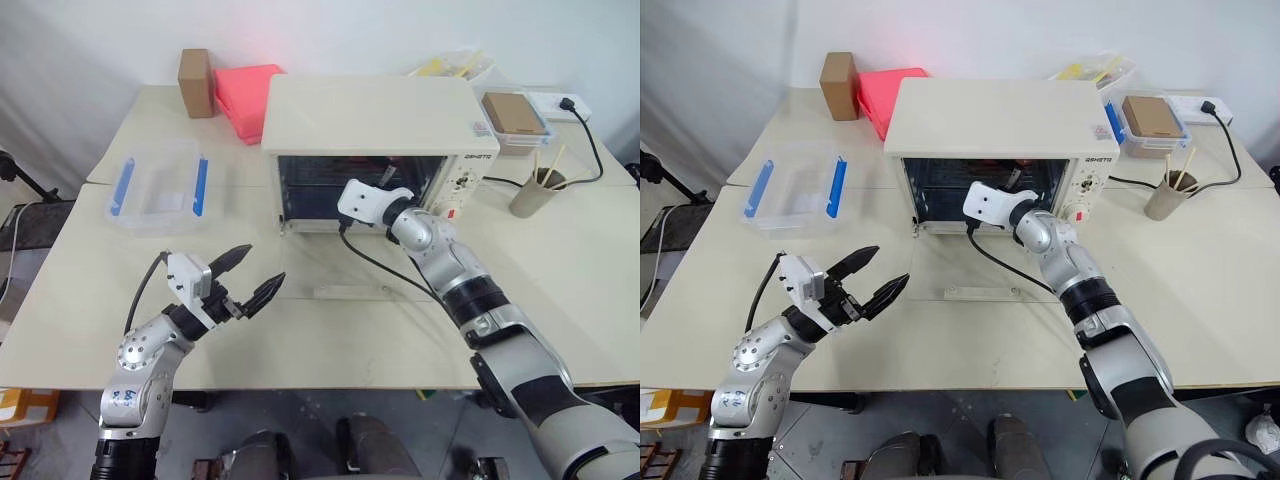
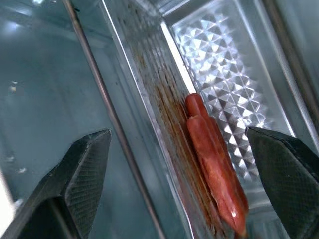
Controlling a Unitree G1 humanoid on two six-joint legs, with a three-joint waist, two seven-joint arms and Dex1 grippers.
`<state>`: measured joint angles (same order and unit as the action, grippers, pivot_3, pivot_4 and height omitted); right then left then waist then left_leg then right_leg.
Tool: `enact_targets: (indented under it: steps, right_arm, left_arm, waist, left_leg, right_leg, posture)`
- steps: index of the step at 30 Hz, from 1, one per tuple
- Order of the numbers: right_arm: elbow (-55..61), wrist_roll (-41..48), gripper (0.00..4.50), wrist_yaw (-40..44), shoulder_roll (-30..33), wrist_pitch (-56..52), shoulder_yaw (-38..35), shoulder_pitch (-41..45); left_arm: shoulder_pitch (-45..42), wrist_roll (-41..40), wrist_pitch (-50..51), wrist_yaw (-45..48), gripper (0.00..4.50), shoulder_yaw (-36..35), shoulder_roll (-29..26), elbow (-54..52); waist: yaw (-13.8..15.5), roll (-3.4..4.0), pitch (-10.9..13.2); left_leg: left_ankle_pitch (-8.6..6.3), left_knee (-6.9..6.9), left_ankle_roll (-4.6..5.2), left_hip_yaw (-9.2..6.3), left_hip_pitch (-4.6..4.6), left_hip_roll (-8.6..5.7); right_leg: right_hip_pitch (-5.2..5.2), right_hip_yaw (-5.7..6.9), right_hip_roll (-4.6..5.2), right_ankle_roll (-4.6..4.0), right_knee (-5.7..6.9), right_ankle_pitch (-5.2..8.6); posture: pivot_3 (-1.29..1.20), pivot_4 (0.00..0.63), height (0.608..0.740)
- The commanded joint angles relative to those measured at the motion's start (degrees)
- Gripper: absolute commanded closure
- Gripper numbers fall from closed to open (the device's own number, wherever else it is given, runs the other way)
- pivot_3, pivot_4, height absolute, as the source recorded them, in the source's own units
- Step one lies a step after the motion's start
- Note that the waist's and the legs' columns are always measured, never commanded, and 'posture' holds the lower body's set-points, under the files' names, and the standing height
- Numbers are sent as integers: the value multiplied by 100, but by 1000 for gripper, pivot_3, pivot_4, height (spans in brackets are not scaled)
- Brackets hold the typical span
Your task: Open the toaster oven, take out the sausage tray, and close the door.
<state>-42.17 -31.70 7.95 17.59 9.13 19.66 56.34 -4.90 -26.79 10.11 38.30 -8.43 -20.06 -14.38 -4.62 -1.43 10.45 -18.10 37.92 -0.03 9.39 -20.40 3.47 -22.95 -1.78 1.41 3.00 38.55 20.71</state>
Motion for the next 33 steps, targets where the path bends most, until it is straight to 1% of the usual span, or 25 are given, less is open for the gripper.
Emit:
enact_targets:
  steps: [1,5,6,9,10,11,15,20,22,25,28,32,33]
  right_arm:
    - [-195,-25,1275,-177,-37,88,8,203]
    - [-313,-11,2642,-263,-58,132,9,288]
    - [-287,-12,3043,-314,-52,178,1,305]
    - [-153,-41,4052,-297,9,280,26,298]
    - [-137,-48,4301,-287,19,301,25,291]
    - [-91,-55,4370,-253,26,299,25,272]
    - [337,-133,4409,-177,97,318,59,153]
    - [1074,-184,4409,131,313,379,121,-142]
    - [1484,-190,4409,347,428,389,140,-338]
    - [2232,-192,4409,671,649,409,122,-728]
    - [2902,-122,4409,1001,826,290,43,-1142]
    - [3972,-67,4409,1375,1135,62,-139,-1932]
    - [4230,-124,4409,1403,1188,-32,-191,-2132]
  left_arm:
    - [-173,-62,-107,47,0,56,45,48]
    - [-659,31,-181,66,0,155,140,556]
    - [-804,28,-193,96,0,157,159,701]
    - [-1511,39,-278,276,0,151,146,1437]
    - [-1635,47,-311,316,0,157,146,1576]
    - [-1882,46,-352,335,0,140,165,1803]
    - [-2776,-58,-363,319,0,12,268,2553]
    - [-3301,-122,-379,279,0,-130,359,2993]
    - [-3373,-111,-374,301,0,-157,370,3085]
    - [-3393,-163,-48,163,0,-196,382,3088]
    - [-3338,-215,14,311,0,-185,390,2999]
    - [-3227,-352,184,435,0,-231,384,2864]
    - [-3169,-339,333,320,0,-255,333,2807]
  waist:
    - [-23,0,0]
    - [-35,0,0]
    - [-35,0,0]
    - [-35,-2,0]
    - [-36,-5,-2]
    - [-43,-6,-3]
    - [-43,-6,-2]
    - [-71,-6,-2]
    - [-84,-6,-2]
    - [-98,-6,-2]
    - [-99,-7,-1]
    - [-49,-8,-1]
    - [-28,-8,-1]
  left_leg:
    - [0,0,0,2,-2,0]
    - [1,-1,-2,5,-8,0]
    - [3,2,-5,6,-16,1]
    - [5,7,-7,13,-35,0]
    - [6,9,-9,12,-40,2]
    - [7,12,-10,12,-47,3]
    - [7,15,-10,11,-68,6]
    - [7,7,-10,13,-89,8]
    - [8,1,-11,13,-91,10]
    - [8,0,-12,13,-98,10]
    - [9,6,-13,15,-102,10]
    - [12,23,-19,19,-100,10]
    - [13,22,-21,21,-100,9]
  right_leg:
    - [-2,-1,0,0,0,0]
    - [-15,-2,-1,0,6,0]
    - [-26,-3,-1,0,12,0]
    - [-53,-10,-2,0,28,0]
    - [-59,-8,-4,0,30,0]
    - [-64,-7,-4,0,31,0]
    - [-83,-2,-4,0,36,0]
    - [-106,2,-4,0,60,0]
    - [-114,5,-4,0,63,0]
    - [-129,6,-5,0,75,0]
    - [-137,2,-4,0,88,0]
    - [-137,-2,-4,0,87,0]
    - [-138,-3,-4,0,86,0]
  posture:
    - [0,150,740]
    - [0,150,740]
    - [0,150,740]
    - [0,150,740]
    - [0,150,740]
    - [0,150,740]
    - [0,150,740]
    - [0,150,740]
    - [0,150,740]
    - [0,150,740]
    - [0,150,740]
    - [0,150,740]
    - [0,150,740]
